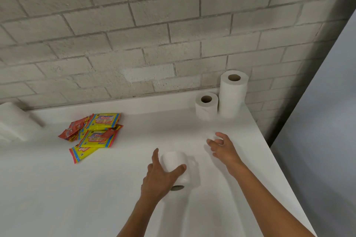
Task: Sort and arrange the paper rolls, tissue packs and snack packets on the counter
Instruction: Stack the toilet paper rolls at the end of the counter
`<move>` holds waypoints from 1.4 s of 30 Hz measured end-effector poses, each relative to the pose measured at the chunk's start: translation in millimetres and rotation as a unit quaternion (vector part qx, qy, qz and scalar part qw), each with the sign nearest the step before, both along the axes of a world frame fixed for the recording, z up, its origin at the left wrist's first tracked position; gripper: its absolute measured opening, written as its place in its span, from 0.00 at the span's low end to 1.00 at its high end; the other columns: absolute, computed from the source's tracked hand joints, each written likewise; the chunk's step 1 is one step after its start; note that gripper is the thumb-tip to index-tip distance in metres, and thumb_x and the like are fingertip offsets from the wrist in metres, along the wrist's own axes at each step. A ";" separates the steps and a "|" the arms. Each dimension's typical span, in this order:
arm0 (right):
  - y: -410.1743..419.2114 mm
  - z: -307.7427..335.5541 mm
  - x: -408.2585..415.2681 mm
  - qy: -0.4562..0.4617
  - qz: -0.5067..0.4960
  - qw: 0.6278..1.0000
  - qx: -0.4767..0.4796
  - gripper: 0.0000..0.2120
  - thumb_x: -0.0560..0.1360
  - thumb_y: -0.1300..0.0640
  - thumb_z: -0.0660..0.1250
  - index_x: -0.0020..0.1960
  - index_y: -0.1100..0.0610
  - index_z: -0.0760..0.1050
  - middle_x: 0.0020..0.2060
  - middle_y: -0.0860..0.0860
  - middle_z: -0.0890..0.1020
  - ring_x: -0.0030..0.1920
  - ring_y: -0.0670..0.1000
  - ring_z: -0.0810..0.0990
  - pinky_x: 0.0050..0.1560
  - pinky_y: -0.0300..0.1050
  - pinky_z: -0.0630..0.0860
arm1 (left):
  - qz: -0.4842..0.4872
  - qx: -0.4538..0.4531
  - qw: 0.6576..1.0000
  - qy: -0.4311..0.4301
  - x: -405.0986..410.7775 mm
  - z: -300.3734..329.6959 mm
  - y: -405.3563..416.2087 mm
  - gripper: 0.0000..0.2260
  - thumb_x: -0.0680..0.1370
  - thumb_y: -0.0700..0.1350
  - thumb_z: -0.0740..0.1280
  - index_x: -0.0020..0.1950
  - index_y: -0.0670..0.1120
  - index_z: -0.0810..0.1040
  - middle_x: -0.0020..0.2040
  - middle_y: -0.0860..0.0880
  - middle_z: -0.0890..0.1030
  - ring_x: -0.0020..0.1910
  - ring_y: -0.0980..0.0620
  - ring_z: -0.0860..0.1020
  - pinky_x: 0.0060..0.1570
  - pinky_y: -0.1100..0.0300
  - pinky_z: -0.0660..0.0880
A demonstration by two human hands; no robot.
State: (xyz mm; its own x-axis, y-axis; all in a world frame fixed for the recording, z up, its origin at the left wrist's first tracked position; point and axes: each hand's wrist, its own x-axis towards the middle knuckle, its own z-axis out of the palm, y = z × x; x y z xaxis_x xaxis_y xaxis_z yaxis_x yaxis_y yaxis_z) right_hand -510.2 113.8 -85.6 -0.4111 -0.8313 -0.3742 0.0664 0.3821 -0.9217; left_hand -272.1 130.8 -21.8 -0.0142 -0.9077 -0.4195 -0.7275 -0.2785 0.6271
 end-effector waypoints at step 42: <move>-92.4 110.5 -9.9 0.108 -0.049 0.981 -0.153 0.36 0.63 0.46 0.80 0.66 0.45 0.68 0.60 0.43 0.78 0.59 0.47 0.78 0.60 0.47 0.77 | -0.120 -0.044 0.956 0.265 -22.2 21.0 -73.4 0.26 0.72 0.63 0.72 0.67 0.68 0.67 0.61 0.58 0.78 0.56 0.59 0.80 0.57 0.58 0.78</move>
State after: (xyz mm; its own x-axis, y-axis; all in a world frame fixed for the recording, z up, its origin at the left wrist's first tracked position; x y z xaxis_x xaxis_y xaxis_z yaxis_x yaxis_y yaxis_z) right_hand -520.2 21.4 25.0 -0.5367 -0.8437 -0.0087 -0.1197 0.0863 -0.9890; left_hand -294.3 57.4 -0.8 -0.4164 -0.8826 -0.2183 -0.3376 -0.0729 0.9385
